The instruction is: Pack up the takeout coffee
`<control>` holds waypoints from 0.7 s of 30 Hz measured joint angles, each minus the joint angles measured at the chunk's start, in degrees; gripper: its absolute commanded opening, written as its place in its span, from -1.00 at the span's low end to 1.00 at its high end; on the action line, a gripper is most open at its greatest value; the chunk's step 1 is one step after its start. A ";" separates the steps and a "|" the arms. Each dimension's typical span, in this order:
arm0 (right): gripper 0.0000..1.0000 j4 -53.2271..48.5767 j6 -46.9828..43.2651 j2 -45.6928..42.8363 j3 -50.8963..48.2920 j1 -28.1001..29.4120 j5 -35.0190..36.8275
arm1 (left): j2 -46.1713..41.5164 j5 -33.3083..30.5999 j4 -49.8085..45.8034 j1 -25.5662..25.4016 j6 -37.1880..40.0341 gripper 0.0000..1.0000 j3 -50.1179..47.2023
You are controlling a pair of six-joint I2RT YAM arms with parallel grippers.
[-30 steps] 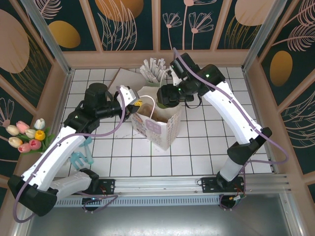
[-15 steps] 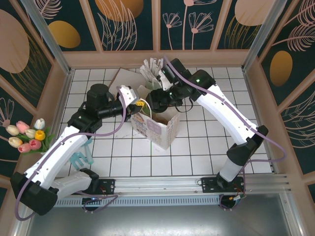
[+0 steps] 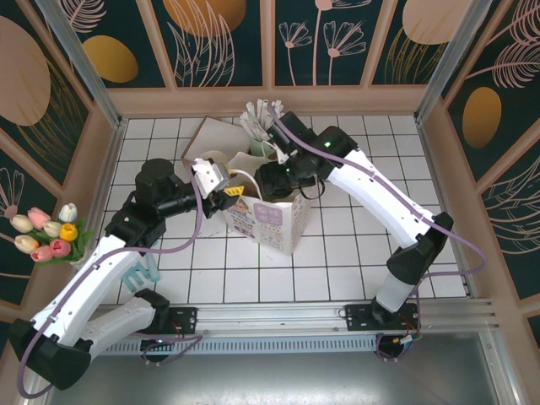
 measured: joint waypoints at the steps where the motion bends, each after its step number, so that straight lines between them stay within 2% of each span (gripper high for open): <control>1: 0.25 -0.02 -0.42 0.37 0.00 0.44 0.22 | 0.11 -0.02 0.11 0.00 -0.24 0.30 0.00; 3: 0.24 -0.02 -1.42 1.01 0.00 1.01 0.42 | 0.11 0.07 0.17 0.00 -0.63 0.44 0.00; 5: 0.24 -0.02 -2.51 1.27 0.00 1.03 0.57 | -0.68 -0.13 0.72 0.00 -0.63 0.72 -0.11; 6: 0.24 0.00 -2.97 1.27 0.00 1.03 0.68 | -1.44 -0.74 1.22 0.00 -1.01 0.79 -0.39; 10: 0.25 0.02 -4.85 1.25 -0.04 0.70 1.11 | -4.90 -8.48 5.77 0.00 -2.05 0.93 -0.83; 14: 0.25 0.37 -5.95 1.25 -0.15 0.07 1.90 | 1.49 -19.32 8.76 0.00 -2.93 0.88 5.70; 16: 0.25 1.09 -5.92 1.18 -0.42 -0.24 1.97 | 6.82 -21.88 10.08 0.00 -2.45 0.83 9.14; 19: 0.24 2.36 -5.92 1.01 -1.62 -0.63 2.14 | 13.07 -22.47 11.52 0.00 -0.44 0.81 10.82; 21: 0.24 2.99 -5.92 0.90 -2.47 -0.81 2.12 | 16.28 -20.06 10.88 0.02 1.62 0.76 11.91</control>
